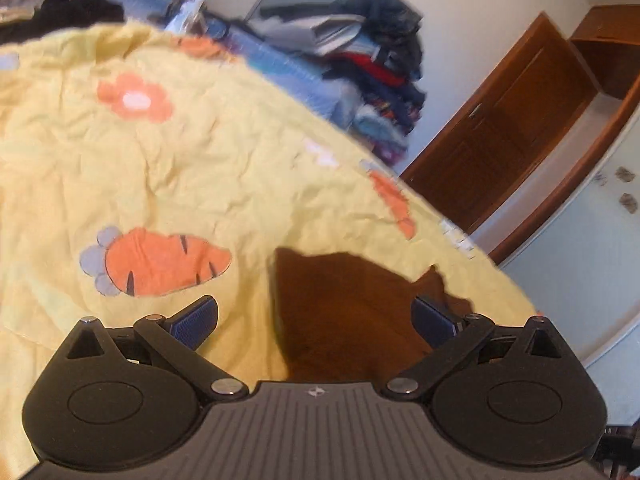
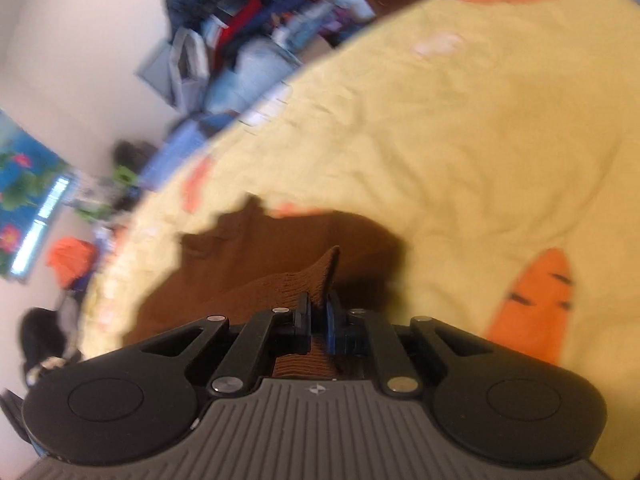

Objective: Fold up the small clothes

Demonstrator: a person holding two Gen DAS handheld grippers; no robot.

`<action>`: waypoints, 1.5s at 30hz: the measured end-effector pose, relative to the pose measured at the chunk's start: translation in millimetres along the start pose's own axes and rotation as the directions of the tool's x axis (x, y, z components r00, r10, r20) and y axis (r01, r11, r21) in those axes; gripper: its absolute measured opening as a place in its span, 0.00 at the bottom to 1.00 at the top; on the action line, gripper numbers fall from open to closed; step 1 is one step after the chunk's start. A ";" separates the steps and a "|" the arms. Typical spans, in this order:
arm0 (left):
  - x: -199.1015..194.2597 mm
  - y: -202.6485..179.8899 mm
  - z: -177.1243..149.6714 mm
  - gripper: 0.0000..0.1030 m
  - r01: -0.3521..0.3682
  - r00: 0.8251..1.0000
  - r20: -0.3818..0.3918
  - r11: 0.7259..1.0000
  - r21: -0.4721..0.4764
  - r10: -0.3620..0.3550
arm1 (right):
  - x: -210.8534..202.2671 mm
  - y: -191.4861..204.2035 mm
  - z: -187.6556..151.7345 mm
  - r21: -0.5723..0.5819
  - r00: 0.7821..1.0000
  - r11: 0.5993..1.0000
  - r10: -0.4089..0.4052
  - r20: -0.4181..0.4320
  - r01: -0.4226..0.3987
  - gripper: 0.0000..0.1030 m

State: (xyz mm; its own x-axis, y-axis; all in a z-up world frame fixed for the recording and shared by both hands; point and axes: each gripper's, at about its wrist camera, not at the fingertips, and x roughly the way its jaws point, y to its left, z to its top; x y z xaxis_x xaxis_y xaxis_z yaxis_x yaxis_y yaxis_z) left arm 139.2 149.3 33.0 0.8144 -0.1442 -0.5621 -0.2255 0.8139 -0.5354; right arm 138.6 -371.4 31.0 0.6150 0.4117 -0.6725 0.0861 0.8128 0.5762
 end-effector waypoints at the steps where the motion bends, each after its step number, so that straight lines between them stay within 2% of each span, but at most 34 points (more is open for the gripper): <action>1: 9.7 1.4 -1.2 1.00 -0.011 0.999 -0.034 1.000 -0.004 0.010 | 4.4 -3.3 -0.1 0.002 1.000 1.000 -0.015 -0.010 0.015 0.14; 3: 22.8 -0.9 -2.3 0.96 -0.017 0.996 -0.083 1.000 0.008 0.018 | 4.8 -3.1 -4.9 -0.002 1.000 1.000 0.001 -0.012 -0.001 0.14; 5: 27.2 -12.1 -4.2 0.87 -0.039 0.996 -0.081 0.997 0.073 0.045 | 2.8 1.5 -8.4 -0.025 1.000 1.000 0.009 -0.012 -0.009 0.14; 7: 32.0 -23.2 -4.5 0.19 -0.057 0.993 -0.096 0.988 0.146 0.071 | 2.2 4.5 -7.7 -0.044 1.000 0.999 -0.010 -0.009 0.009 0.14; 10: 30.8 -37.0 -8.6 0.14 -0.112 0.991 -0.048 0.961 0.253 0.128 | -10.0 6.0 -2.8 -0.054 0.999 0.998 -0.012 0.032 0.014 0.14; 12: 33.8 -42.1 -15.1 0.07 -0.179 0.981 -0.011 0.925 0.334 0.194 | -10.9 4.4 -2.1 -0.083 0.997 0.995 -0.057 0.044 0.060 0.14; 14: 38.7 -41.7 -22.3 0.07 -0.216 0.974 0.018 0.894 0.393 0.227 | 2.0 1.5 -7.8 -0.118 0.993 0.987 -0.114 -0.002 0.113 0.15; 16: 29.4 -46.7 -24.3 0.10 -0.245 0.967 0.047 0.871 0.426 0.249 | -0.8 5.6 -13.2 -0.142 0.994 0.984 -0.110 0.011 0.111 0.20; 17: 19.6 -49.8 -24.0 0.10 -0.257 0.966 0.074 0.868 0.424 0.249 | -6.8 8.1 -14.2 -0.138 0.994 0.984 -0.106 0.029 0.109 0.21; 18: 7.5 -53.9 -24.5 0.17 -0.268 0.963 0.114 0.865 0.425 0.242 | -16.1 12.6 -15.9 -0.147 0.993 0.983 -0.097 0.066 0.105 0.23; 20: -17.4 -67.3 -27.8 0.48 -0.283 0.951 0.241 0.856 0.432 0.193 | -34.2 29.1 -20.5 -0.203 0.984 0.972 -0.088 0.156 0.119 0.37; 21: -24.5 -75.5 -30.5 0.81 -0.280 0.944 0.288 0.853 0.440 0.161 | -37.5 39.4 -22.7 -0.235 0.980 0.964 -0.080 0.180 0.122 0.39; 22: -26.1 -83.7 -33.8 0.94 -0.261 0.944 0.307 0.850 0.458 0.125 | -35.2 51.4 -24.9 -0.273 0.982 0.956 -0.065 0.177 0.112 0.39; 24: -13.0 -102.3 -41.6 0.93 -0.194 0.966 0.248 0.830 0.523 0.069 | -18.0 73.9 -26.7 -0.346 0.987 0.932 -0.059 0.149 0.108 0.43; 26: 13.3 -111.5 -51.7 0.93 -0.141 0.988 0.134 0.807 0.574 0.078 | 9.3 90.6 -31.0 -0.398 0.989 0.908 -0.092 0.118 0.132 0.47; 28: 40.7 -103.8 -62.0 0.87 -0.157 0.986 0.045 0.797 0.584 0.161 | 36.8 93.2 -37.4 -0.427 0.983 0.885 -0.161 0.093 0.186 0.47; 29: 50.7 -94.1 -65.4 0.87 -0.160 0.982 0.014 0.794 0.586 0.188 | 46.8 91.1 -43.9 -0.455 0.976 0.864 -0.194 0.096 0.216 0.46; 30: 47.4 -85.1 -65.2 0.88 -0.135 0.989 0.028 0.807 0.575 0.145 | 46.5 90.2 -52.1 -0.495 0.974 0.839 -0.181 0.136 0.224 0.47; 31: 45.7 -80.9 -62.2 0.88 -0.123 0.990 0.017 0.809 0.575 0.138 | 44.5 88.8 -57.8 -0.517 0.973 0.825 -0.179 0.147 0.230 0.47; 33: 46.4 -78.7 -60.7 0.88 -0.125 0.990 0.020 0.797 0.590 0.140 | 39.2 84.1 -63.8 -0.536 0.973 0.813 -0.167 0.159 0.227 0.46; 35: 46.3 -81.9 -62.1 0.88 -0.147 0.987 0.035 0.778 0.610 0.158 | 40.1 84.0 -71.9 -0.581 0.970 0.779 -0.151 0.190 0.235 0.47; 37: 32.9 -90.6 -64.5 0.86 -0.186 0.980 0.063 0.764 0.618 0.188 | 39.2 91.4 -68.7 -0.574 0.969 0.781 -0.173 0.178 0.245 0.47; 38: 19.8 -92.9 -66.3 0.87 -0.174 0.983 0.064 0.774 0.609 0.171 | 33.7 95.5 -68.5 -0.550 0.967 0.796 -0.190 0.170 0.253 0.49; 39: 6.1 -92.8 -69.2 0.87 -0.132 0.991 0.053 0.787 0.602 0.125 | 25.0 100.0 -72.0 -0.525 0.966 0.812 -0.194 0.169 0.254 0.51; 40: -6.4 -91.9 -73.6 0.87 -0.086 0.996 0.037 0.798 0.596 0.080 | 13.8 105.3 -79.3 -0.523 0.973 0.822 -0.159 0.168 0.225 0.54; 42: -15.8 -89.9 -85.9 0.87 -0.032 0.998 -0.019 0.794 0.607 0.054 | -0.2 113.0 -98.4 -0.564 0.985 0.813 -0.072 0.154 0.148 0.73; 43: -13.0 -86.9 -94.7 0.87 -0.024 0.996 -0.051 0.782 0.623 0.072 | 1.2 114.4 -106.5 -0.582 0.986 0.799 -0.083 0.144 0.152 0.85; 44: -6.1 -80.7 -102.6 0.88 -0.041 0.991 -0.074 0.766 0.641 0.115 | 9.0 111.9 -113.7 -0.598 0.985 0.783 -0.122 0.123 0.172 0.84; 45: -7.7 -72.2 -108.3 0.90 -0.045 0.995 -0.041 0.757 0.651 0.094 | 20.7 104.3 -118.7 -0.602 0.981 0.775 -0.174 0.089 0.192 0.87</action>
State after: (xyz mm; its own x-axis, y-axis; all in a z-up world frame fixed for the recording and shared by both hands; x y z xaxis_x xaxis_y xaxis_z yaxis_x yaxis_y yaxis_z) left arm 91.3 30.7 7.7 0.7672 -0.0896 -0.6352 0.1407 0.9896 0.0303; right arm 67.3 -229.3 22.0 0.6582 0.2255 -0.7183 -0.2871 0.9572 0.0375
